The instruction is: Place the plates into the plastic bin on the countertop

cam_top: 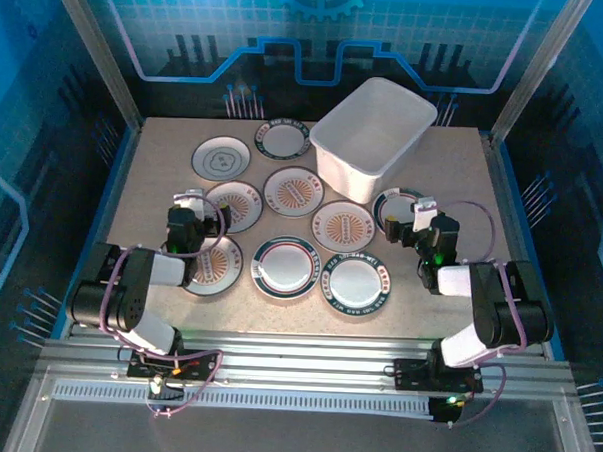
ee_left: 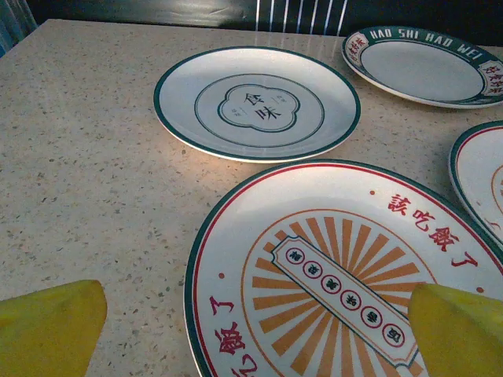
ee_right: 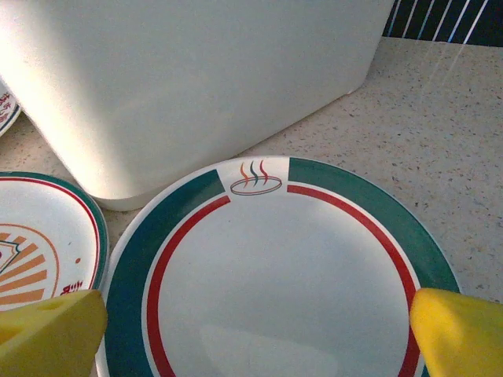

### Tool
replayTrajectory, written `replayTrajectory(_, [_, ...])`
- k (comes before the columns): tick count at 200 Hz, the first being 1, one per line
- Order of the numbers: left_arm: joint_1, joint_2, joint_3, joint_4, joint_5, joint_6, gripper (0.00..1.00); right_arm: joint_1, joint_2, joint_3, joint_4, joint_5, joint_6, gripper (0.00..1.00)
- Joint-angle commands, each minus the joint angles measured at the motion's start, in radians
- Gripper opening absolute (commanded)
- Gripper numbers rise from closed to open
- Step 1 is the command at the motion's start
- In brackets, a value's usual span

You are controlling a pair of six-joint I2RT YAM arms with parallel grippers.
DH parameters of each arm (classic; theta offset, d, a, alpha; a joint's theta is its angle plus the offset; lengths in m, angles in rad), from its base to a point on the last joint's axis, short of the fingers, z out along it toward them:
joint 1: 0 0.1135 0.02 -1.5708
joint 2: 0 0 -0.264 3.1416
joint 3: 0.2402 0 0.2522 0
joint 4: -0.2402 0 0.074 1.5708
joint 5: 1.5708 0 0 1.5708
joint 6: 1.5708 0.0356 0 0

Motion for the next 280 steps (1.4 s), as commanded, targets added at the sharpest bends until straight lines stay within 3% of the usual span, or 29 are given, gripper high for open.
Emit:
replayTrajectory(1, [0.003,0.013,0.020,0.028,0.027,0.018,0.99,0.008,0.008,0.014,0.044,0.017,-0.019,1.00])
replayTrajectory(250, [0.005,0.012,0.020,0.028,0.028,0.018,0.99,0.000,0.008,0.009,0.056,0.044,0.002,1.00])
replayTrajectory(280, [0.003,0.012,0.016,0.034,0.005,0.012,0.99,0.005,0.006,-0.010,0.090,0.132,0.028,1.00])
